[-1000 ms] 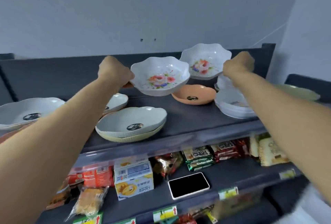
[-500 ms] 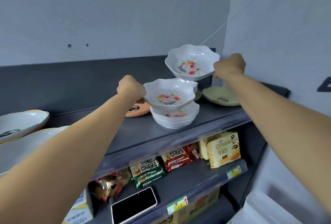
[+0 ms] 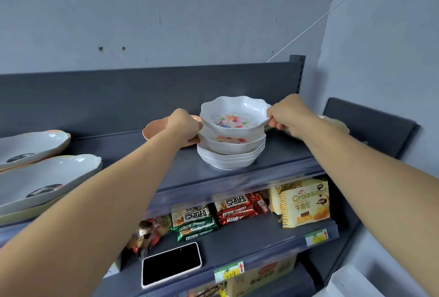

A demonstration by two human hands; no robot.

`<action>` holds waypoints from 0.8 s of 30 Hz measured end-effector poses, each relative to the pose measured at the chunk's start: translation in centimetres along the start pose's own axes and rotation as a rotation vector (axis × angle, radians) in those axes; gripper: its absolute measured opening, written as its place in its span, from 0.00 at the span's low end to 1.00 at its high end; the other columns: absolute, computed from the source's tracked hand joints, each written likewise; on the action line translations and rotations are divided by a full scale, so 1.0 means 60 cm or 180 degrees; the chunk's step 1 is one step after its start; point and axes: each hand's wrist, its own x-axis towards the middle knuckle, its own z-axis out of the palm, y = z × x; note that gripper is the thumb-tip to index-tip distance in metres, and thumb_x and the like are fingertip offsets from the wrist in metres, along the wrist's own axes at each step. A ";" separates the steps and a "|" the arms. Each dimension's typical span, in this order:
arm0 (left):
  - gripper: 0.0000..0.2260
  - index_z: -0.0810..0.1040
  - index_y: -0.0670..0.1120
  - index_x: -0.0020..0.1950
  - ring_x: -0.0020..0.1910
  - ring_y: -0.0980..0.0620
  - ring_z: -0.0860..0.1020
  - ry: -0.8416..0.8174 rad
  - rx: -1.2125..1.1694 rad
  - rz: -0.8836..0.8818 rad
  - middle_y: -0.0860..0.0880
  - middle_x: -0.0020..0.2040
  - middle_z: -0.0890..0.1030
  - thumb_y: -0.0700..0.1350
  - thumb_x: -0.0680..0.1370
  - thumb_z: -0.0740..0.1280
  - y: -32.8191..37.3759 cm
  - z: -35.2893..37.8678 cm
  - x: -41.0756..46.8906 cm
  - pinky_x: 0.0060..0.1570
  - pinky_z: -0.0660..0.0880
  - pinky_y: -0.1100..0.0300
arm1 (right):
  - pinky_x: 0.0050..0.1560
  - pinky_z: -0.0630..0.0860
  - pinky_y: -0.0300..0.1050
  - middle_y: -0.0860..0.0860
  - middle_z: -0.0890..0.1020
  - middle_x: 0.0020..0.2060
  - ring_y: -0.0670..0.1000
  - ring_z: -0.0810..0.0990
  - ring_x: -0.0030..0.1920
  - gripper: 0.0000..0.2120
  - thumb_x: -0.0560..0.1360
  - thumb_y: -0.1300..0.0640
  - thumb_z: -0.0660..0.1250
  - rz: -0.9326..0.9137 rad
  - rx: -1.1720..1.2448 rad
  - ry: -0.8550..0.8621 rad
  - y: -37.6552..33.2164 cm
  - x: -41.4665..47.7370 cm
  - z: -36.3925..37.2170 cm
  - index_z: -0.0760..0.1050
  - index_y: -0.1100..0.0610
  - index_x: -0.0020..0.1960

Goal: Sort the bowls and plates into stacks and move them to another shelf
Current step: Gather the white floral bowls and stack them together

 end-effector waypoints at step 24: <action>0.08 0.74 0.39 0.56 0.36 0.49 0.77 -0.1081 -0.0107 -0.0047 0.43 0.41 0.78 0.37 0.78 0.64 -0.021 -0.034 0.050 0.47 0.79 0.56 | 0.20 0.62 0.34 0.56 0.72 0.25 0.50 0.64 0.23 0.07 0.71 0.68 0.62 0.0271 -0.0596 -0.0221 0.005 -0.024 0.021 0.71 0.63 0.35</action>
